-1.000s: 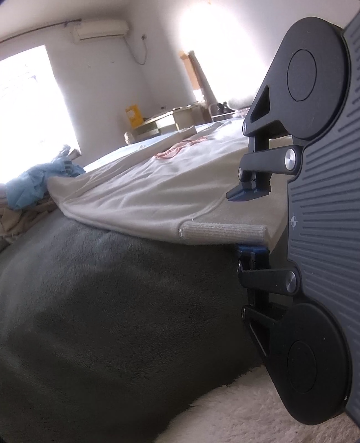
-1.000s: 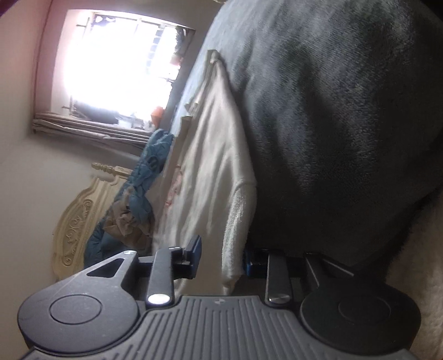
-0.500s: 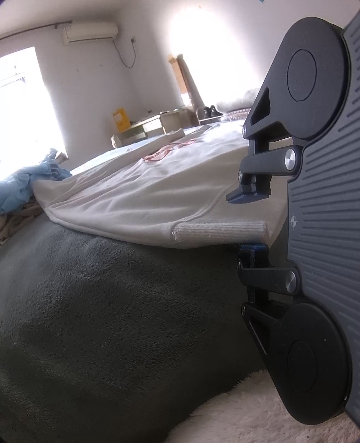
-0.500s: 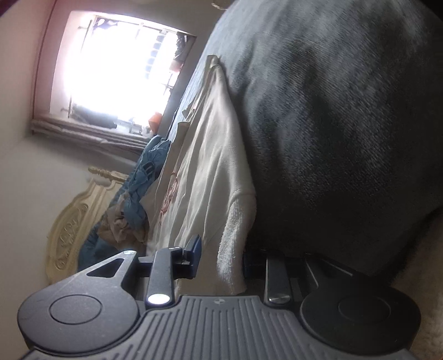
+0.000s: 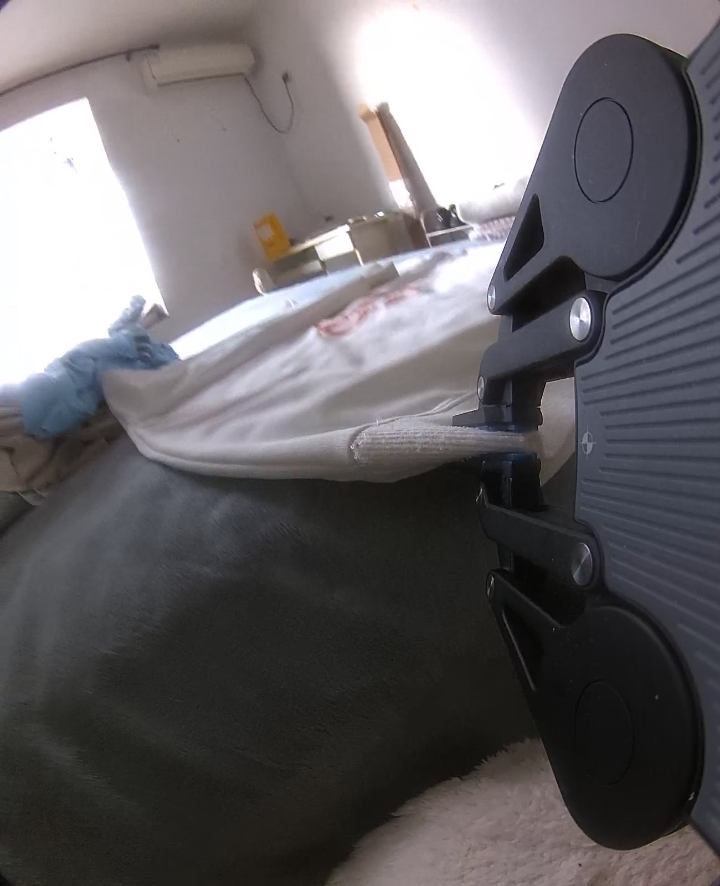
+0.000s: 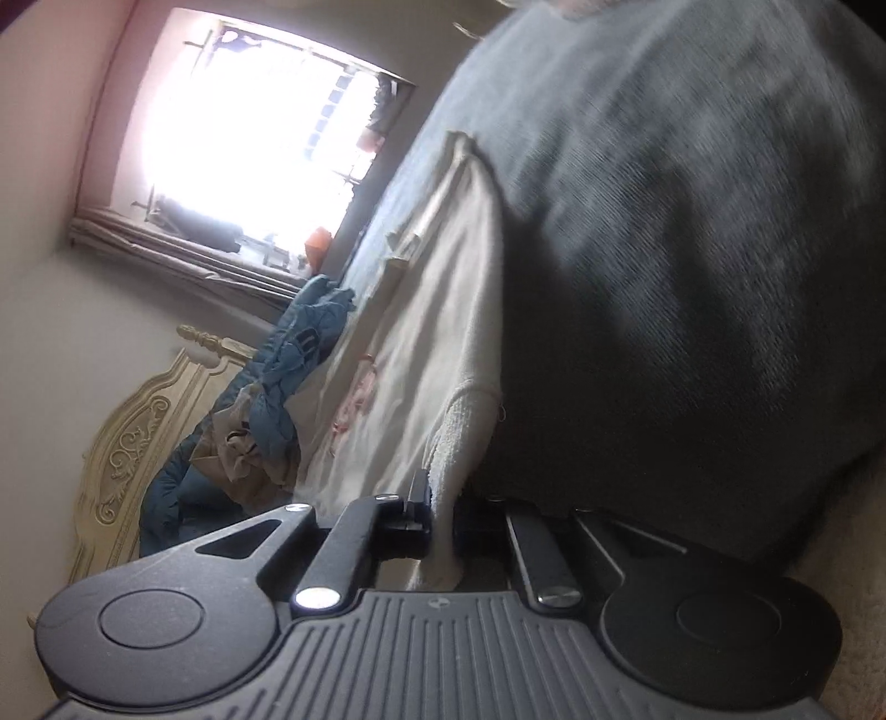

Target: Fold clothes

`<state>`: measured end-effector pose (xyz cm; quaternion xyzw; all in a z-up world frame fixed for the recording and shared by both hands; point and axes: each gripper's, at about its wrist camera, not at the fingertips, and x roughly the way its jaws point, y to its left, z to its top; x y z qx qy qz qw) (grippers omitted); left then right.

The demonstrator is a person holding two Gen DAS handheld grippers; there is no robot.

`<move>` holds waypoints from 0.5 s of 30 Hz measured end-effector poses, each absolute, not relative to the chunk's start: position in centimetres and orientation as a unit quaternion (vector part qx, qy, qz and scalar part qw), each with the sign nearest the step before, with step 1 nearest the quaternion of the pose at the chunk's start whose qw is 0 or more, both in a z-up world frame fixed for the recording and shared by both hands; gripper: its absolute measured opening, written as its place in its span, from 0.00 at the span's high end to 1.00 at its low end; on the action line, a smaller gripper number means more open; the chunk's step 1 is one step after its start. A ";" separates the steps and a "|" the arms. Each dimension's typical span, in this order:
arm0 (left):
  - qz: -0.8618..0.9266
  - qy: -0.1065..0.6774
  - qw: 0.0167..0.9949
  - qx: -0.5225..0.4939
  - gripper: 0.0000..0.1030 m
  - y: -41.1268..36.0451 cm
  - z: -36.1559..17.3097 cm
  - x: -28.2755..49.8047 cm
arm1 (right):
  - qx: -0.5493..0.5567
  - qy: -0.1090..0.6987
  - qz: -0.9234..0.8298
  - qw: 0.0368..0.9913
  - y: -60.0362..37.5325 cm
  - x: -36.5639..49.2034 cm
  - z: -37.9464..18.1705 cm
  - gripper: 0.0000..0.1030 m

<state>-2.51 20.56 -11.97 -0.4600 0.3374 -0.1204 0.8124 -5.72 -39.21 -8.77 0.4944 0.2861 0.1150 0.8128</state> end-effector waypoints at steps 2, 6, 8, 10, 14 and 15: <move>-0.127 0.326 0.811 -0.470 0.97 20.7 -11.4 -3.1 | 0.488 0.271 0.120 0.821 -39.1 -6.1 -7.7 0.93; -0.144 0.299 0.802 -0.496 0.97 21.4 -10.4 -4.5 | 0.476 0.245 0.131 0.835 -38.9 -6.8 -5.8 0.93; -0.149 0.294 0.804 -0.495 0.97 21.4 -9.8 -5.1 | 0.471 0.237 0.136 0.839 -38.7 -7.0 -5.1 0.93; -0.155 0.291 0.807 -0.490 0.97 21.0 -9.2 -5.5 | 0.473 0.231 0.137 0.839 -38.6 -7.2 -4.7 0.93; -0.166 0.286 0.810 -0.485 0.97 20.4 -8.5 -6.4 | 0.469 0.224 0.137 0.843 -38.8 -8.1 -4.2 0.93; -0.167 0.284 0.810 -0.484 0.97 20.4 -8.4 -6.7 | 0.467 0.223 0.141 0.844 -38.7 -8.4 -4.0 0.93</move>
